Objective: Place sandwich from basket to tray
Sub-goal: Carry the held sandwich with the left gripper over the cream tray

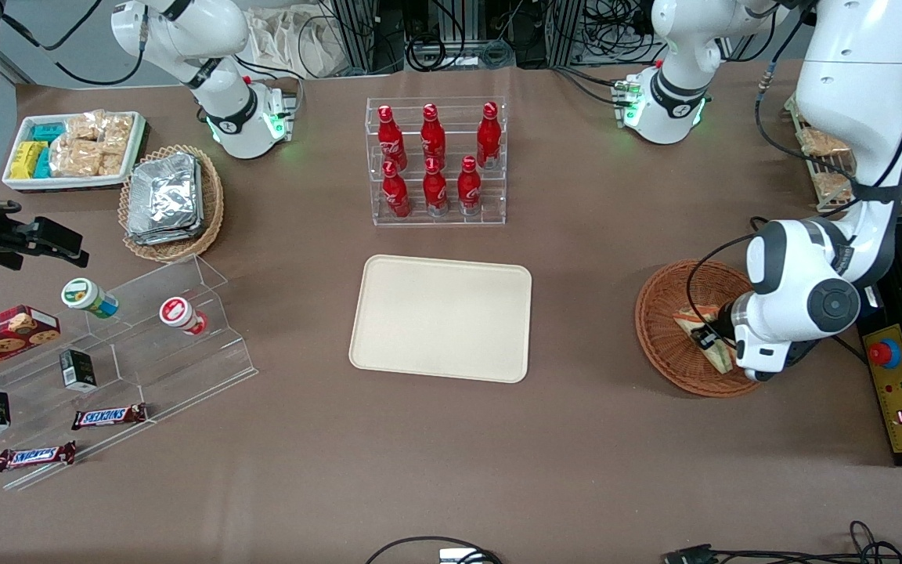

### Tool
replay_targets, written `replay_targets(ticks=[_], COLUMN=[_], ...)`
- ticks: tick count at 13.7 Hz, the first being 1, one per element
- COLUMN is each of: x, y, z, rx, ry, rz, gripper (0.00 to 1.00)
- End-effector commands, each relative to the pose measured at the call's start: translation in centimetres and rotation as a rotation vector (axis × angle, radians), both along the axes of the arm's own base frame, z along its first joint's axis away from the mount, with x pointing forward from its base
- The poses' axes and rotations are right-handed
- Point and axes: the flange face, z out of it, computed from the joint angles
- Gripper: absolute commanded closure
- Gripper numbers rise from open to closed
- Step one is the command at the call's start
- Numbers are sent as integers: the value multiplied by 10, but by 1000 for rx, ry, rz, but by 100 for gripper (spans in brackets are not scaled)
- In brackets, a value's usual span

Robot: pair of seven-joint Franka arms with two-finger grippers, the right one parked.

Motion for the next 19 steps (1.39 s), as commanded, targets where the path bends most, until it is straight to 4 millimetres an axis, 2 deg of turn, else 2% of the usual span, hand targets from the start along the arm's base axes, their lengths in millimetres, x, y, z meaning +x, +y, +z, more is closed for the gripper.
replay_targets(ticks=[1,3,5,7,9,10,11,12,13,15,16,19], x=[21,34,46,51,40,32,33,35,31,1,-6,-3], y=[-6,-19,-56,-105,-181,-232,-274,-302,-317,-366,-376,-377], z=[49,85,120,151,170,166,162,146,130,102,85,42], rx=[4,-6,-11,-37,-76,-105,-126,-145,-153,-154,-153,-164], ry=[34,63,44,-8,-55,-64,-95,-93,-71,-24,-1,14], rz=[-20,-58,-135,-231,-428,-555,-610,-617,-633,-709,-723,-714], gripper=[100,100,100,100,100,100,100,100,100,100,100,100])
